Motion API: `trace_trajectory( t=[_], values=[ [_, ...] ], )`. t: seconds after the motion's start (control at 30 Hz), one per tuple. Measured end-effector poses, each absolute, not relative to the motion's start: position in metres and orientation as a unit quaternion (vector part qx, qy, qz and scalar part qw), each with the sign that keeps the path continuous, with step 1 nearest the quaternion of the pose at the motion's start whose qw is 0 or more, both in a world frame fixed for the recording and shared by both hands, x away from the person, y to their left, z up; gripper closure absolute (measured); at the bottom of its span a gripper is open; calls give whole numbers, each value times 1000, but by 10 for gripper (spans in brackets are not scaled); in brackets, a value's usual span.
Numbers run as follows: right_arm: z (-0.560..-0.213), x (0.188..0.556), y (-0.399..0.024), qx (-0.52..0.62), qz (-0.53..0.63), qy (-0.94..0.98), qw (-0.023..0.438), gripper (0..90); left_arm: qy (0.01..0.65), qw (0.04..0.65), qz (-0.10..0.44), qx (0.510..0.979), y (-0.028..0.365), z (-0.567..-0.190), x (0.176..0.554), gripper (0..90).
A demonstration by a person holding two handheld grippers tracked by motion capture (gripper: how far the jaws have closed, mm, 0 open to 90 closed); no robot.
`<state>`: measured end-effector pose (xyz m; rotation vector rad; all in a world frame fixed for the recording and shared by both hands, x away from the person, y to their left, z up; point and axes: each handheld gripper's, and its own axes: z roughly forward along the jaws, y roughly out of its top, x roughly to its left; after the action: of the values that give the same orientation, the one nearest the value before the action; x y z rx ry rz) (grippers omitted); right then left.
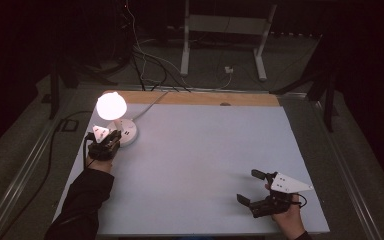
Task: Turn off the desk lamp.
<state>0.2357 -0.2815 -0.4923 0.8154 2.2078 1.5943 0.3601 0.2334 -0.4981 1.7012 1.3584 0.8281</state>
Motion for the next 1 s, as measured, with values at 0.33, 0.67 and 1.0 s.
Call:
trace_trajectory(
  t=[0.33, 0.67, 1.0],
  values=[
    [-493, 236, -281, 283, 553, 769, 150, 0, 529, 390, 320, 683, 237, -506, 368, 900],
    [-493, 236, -281, 284, 553, 769, 149, 0, 528, 379, 311, 694, 236, -514, 374, 900],
    [-493, 236, -281, 284, 553, 769, 149, 0, 532, 371, 307, 696, 238, -518, 376, 900]
  ],
)
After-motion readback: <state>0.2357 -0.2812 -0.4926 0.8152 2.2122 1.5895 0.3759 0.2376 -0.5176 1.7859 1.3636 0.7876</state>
